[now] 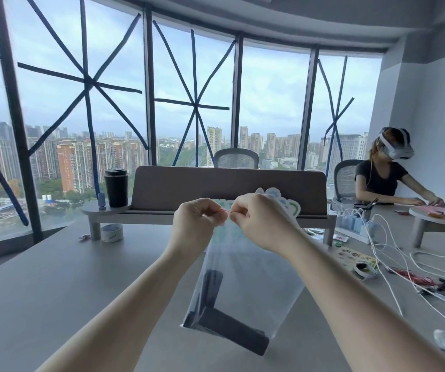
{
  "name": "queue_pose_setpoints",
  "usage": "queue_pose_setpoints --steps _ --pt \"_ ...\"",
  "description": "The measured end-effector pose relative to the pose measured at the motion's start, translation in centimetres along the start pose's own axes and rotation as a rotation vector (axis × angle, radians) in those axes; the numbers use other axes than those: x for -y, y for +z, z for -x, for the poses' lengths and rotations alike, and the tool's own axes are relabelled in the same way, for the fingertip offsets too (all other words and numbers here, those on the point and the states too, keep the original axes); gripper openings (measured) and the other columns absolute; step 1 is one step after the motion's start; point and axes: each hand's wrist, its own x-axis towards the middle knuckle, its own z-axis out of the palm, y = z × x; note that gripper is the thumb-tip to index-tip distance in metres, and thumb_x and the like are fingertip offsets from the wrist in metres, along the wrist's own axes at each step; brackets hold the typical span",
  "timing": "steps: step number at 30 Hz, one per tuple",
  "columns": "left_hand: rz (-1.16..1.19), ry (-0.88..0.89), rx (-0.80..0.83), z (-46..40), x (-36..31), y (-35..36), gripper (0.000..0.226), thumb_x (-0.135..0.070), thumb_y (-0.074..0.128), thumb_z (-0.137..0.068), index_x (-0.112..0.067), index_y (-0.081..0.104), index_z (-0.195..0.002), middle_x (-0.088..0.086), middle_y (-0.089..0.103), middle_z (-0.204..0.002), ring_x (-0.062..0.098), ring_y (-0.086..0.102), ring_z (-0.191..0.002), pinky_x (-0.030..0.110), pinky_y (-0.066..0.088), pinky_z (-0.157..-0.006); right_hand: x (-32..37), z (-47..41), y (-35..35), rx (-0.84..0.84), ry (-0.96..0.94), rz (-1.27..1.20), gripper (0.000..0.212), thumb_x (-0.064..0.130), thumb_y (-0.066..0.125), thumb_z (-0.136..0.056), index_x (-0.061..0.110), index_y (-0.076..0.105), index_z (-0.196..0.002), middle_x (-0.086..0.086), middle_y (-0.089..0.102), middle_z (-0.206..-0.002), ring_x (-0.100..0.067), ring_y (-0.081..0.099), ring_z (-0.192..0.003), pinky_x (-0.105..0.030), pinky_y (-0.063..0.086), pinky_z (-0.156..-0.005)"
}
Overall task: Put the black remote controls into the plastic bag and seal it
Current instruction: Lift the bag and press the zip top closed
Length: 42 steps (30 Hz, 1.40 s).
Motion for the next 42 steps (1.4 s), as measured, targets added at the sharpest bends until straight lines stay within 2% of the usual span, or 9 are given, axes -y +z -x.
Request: queue_pose_setpoints --steps 5,13,18,24,29,32,35,39,42 --pt "0.055 0.004 -0.124 -0.7 0.7 -1.3 0.025 0.003 0.064 -0.075 -0.016 0.068 -0.059 -0.003 0.062 -0.058 0.002 0.044 -0.042 0.024 0.035 -0.051 -1.0 0.5 0.3 -0.034 0.002 0.104 0.017 0.031 0.051 -0.094 0.025 0.067 -0.09 0.005 0.071 -0.098 -0.025 0.062 -0.091 -0.037 0.048 -0.078" --pt "0.091 0.004 -0.268 -2.2 1.7 -6.0 0.028 0.002 0.065 -0.074 -0.02 0.068 -0.058 -0.011 0.059 -0.046 0.011 0.04 -0.04 0.02 0.033 -0.042 -3.2 1.3 0.1 -0.034 -0.016 0.165 0.022 0.036 0.048 -0.096 0.029 0.052 -0.077 0.012 0.058 -0.086 -0.021 0.058 -0.087 -0.031 0.036 -0.071" --pt "0.127 -0.001 -0.318 -2.6 2.2 -8.5 0.032 0.008 0.061 -0.073 -0.017 0.066 -0.056 -0.01 0.056 -0.041 0.007 0.036 -0.035 0.016 0.03 -0.037 -2.5 1.4 0.4 -0.039 -0.058 0.197 0.022 0.035 0.047 -0.097 0.023 0.061 -0.085 0.008 0.066 -0.097 -0.022 0.061 -0.091 -0.032 0.038 -0.071" --pt "0.175 -0.056 -0.347 -2.9 3.5 -10.8 0.022 0.008 0.058 -0.076 -0.009 0.063 -0.064 -0.009 0.047 -0.036 0.009 0.031 -0.032 0.014 0.024 -0.035 -0.8 -0.2 1.1 -0.072 -0.079 0.19 0.024 0.037 0.05 -0.097 0.021 0.061 -0.083 0.008 0.065 -0.094 -0.024 0.061 -0.09 -0.034 0.041 -0.074" --pt "0.104 -0.119 -0.373 -5.1 8.0 -13.7 0.025 0.007 0.055 -0.077 -0.013 0.063 -0.065 0.007 0.054 -0.059 0.012 0.043 -0.035 0.02 0.032 -0.04 -0.1 -4.5 5.9 -0.105 -0.046 0.096 0.028 0.039 0.054 -0.095 0.018 0.056 -0.076 0.001 0.067 -0.085 -0.026 0.061 -0.08 -0.036 0.049 -0.071" --pt "0.075 -0.206 -0.362 -7.7 11.3 -15.4 0.027 0.004 0.051 -0.082 -0.017 0.061 -0.068 0.005 0.06 -0.073 0.012 0.058 -0.041 0.022 0.043 -0.041 -0.1 -9.4 10.9 -0.064 0.069 -0.017 0.032 0.037 0.059 -0.092 0.012 0.06 -0.073 -0.002 0.067 -0.073 -0.028 0.061 -0.075 -0.037 0.052 -0.068" --pt "0.089 -0.247 -0.368 -11.8 13.3 -17.7 0.028 0.007 0.047 -0.084 -0.015 0.061 -0.073 0.007 0.064 -0.082 0.017 0.067 -0.055 0.029 0.054 -0.052 0.9 -14.8 14.4 -0.07 0.145 -0.204 0.031 0.033 0.066 -0.087 0.013 0.064 -0.063 0.003 0.068 -0.057 -0.022 0.065 -0.065 -0.038 0.056 -0.072" --pt "0.177 -0.234 -0.474 -16.0 14.1 -21.5 0.023 0.005 0.052 -0.087 -0.012 0.063 -0.075 0.008 0.066 -0.08 0.02 0.066 -0.067 0.032 0.058 -0.067 3.6 -19.3 16.6 -0.168 0.129 -0.452 0.023 0.023 0.07 -0.085 0.01 0.067 -0.066 -0.002 0.071 -0.057 -0.015 0.057 -0.04 -0.03 0.055 -0.053" --pt "0.164 -0.233 -0.492 -16.0 16.7 -24.0 0.019 0.002 0.059 -0.085 -0.012 0.064 -0.074 0.007 0.065 -0.076 0.023 0.066 -0.073 0.029 0.057 -0.069 4.7 -19.0 19.4 -0.089 0.115 -0.527 0.021 0.021 0.073 -0.084 0.006 0.068 -0.07 -0.004 0.072 -0.06 -0.011 0.053 -0.035 -0.029 0.053 -0.045"
